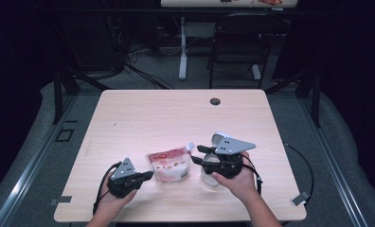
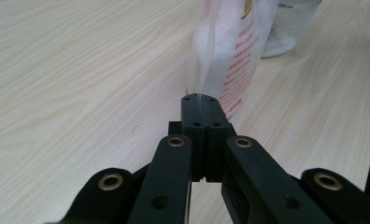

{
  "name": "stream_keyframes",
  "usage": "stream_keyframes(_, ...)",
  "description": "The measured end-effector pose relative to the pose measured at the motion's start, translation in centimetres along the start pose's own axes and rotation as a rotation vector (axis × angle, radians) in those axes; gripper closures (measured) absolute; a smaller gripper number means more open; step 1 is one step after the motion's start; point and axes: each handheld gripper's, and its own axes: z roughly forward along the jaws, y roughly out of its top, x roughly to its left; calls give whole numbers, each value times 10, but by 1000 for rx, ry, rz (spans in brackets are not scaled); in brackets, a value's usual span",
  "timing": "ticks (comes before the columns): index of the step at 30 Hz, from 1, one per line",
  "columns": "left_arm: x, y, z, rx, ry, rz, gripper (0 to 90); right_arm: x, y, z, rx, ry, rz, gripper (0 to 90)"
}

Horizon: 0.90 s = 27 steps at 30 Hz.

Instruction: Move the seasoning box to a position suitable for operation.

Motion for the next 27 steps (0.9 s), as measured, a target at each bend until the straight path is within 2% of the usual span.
stream_keyframes(7, 3, 1, 2, -6, 7, -9, 900, 4, 5, 9, 7, -1, -17, 565)
stream_keyframes(14, 6, 1, 3, -15, -5, -21, 900, 3, 9, 11, -8, 0, -7, 573)
stream_keyframes(20, 7, 1, 4, -17, -12, -30, 900, -1, 9, 17, 15, -2, -9, 563)
stream_keyframes(24, 9, 2, 4, -17, -15, -33, 900, 0, 9, 20, 10, 12, -7, 599)
stream_keyframes(27, 10, 2, 5, -20, -24, -47, 900, 2, 10, 18, 9, 6, -10, 628)
